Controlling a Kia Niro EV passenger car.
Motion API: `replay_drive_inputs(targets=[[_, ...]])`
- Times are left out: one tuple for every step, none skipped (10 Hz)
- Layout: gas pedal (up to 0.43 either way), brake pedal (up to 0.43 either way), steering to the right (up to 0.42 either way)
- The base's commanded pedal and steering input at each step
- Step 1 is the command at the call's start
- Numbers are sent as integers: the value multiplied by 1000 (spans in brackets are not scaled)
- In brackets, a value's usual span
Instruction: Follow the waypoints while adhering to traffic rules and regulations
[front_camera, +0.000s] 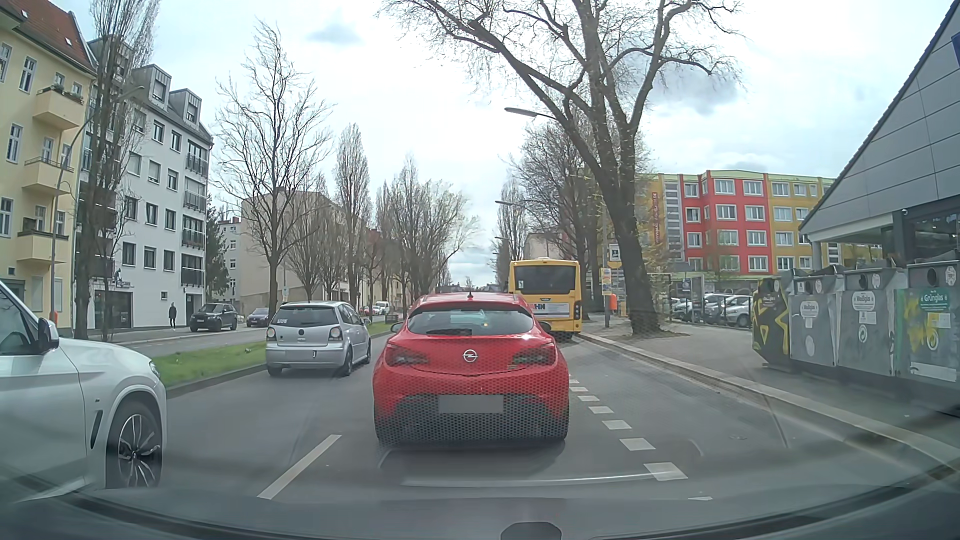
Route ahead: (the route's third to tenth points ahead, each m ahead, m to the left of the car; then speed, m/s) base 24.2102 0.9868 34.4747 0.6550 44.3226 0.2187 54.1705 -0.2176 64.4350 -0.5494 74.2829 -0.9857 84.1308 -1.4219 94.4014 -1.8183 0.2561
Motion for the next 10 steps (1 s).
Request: replay_drive_inputs(targets=[[47, 0, -9], [47, 0, -9], [47, 0, -9], [47, 0, -9], [47, 0, -10], [59, 0, -9], [59, 0, -9], [59, 0, -9], [67, 0, -9], [79, 0, -9]])
